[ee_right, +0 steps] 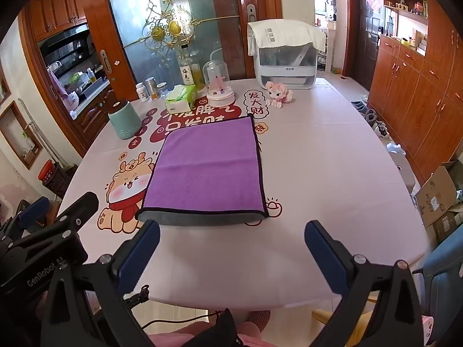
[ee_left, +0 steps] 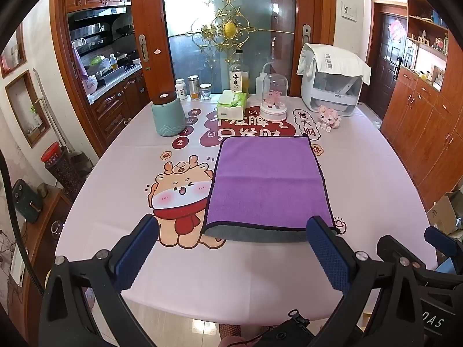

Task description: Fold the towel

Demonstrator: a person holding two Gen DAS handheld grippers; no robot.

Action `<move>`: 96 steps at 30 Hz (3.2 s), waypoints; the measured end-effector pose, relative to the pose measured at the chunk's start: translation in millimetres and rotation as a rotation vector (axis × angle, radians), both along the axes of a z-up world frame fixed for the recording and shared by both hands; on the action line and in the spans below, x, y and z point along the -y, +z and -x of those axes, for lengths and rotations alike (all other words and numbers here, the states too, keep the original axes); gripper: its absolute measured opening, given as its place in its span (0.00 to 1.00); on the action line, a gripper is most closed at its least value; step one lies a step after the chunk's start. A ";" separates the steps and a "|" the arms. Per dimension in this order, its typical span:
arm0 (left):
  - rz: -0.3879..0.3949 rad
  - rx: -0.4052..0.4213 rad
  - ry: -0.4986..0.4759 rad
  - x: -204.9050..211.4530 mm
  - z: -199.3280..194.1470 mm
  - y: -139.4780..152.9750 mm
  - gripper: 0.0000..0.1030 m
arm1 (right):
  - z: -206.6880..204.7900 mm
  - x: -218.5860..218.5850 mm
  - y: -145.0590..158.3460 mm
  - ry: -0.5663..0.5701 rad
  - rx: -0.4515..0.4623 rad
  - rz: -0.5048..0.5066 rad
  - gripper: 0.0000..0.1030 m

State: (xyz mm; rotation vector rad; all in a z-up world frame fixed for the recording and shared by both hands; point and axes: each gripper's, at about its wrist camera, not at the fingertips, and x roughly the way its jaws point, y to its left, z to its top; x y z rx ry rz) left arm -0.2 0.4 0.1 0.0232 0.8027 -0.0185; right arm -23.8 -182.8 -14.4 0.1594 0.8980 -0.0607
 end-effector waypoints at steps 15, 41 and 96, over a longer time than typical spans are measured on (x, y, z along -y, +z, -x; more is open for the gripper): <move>-0.009 -0.001 0.001 0.4 -0.1 0.0 0.98 | -1.4 0.7 0.0 -0.001 -0.001 0.002 0.98; -0.006 -0.001 -0.001 0.4 -0.1 -0.1 0.98 | -1.3 -0.4 -0.6 0.001 0.000 0.002 0.98; 0.067 -0.128 -0.218 -54.5 -57.3 -32.3 0.98 | -25.9 -29.5 -26.8 0.001 -0.001 -0.001 0.85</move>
